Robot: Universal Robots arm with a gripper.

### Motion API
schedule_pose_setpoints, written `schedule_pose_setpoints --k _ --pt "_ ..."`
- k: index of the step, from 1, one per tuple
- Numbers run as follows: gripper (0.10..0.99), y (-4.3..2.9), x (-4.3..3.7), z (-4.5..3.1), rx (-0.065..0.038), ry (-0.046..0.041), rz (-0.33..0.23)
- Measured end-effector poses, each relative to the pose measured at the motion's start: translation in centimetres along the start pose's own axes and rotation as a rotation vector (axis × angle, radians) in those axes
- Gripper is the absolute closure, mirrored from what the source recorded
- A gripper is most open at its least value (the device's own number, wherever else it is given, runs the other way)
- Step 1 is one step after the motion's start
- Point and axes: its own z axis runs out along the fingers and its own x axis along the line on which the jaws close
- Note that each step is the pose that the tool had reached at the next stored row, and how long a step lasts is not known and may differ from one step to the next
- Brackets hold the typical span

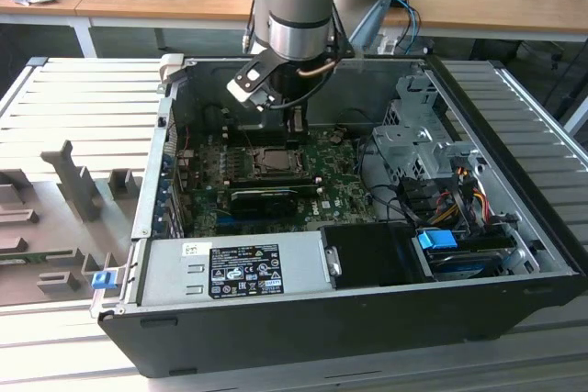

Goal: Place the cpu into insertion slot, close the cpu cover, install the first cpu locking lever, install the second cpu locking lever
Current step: 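Close the cpu cover, then install the first cpu locking lever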

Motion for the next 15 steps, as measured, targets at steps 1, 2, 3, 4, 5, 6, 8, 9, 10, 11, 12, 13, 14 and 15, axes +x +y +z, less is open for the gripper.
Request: schedule_pose_setpoints --k 1,2,3,4,5,6,8,9,10,11,12,13,14,15 --pt "0.980 -0.73 0.00 0.02 0.000 0.0001 -0.001" --pt "0.980 -1.08 -0.01 0.01 0.000 0.0000 -0.001" --pt "0.980 -1.25 -0.01 0.01 0.000 -0.0001 -0.001" --pt "0.980 -1.37 -0.01 0.00 0.000 0.0000 -0.001" --pt "0.980 -1.47 -0.01 0.00 0.000 0.0000 -0.001" --pt "0.980 -1.49 -0.01 0.00 0.000 -0.0001 -0.001" --pt "0.980 -1.55 -0.01 0.00 0.000 -0.0001 -0.001" --pt "0.980 -1.58 -0.01 0.00 0.000 -0.0001 -0.001" --pt "0.980 -1.64 -0.01 0.00 0.000 0.0000 -0.001" --pt "0.980 -1.64 -0.02 -0.01 0.000 0.0000 -0.001" --pt "0.980 -1.64 -0.02 -0.10 0.000 -0.0003 -0.001" --pt "0.980 -1.64 -0.01 -0.24 0.000 -0.0001 -0.001" --pt "0.980 -1.64 -0.01 -0.32 0.000 -0.0001 -0.001" --pt "0.980 -1.63 0.00 -0.41 0.000 -0.0002 -0.001"
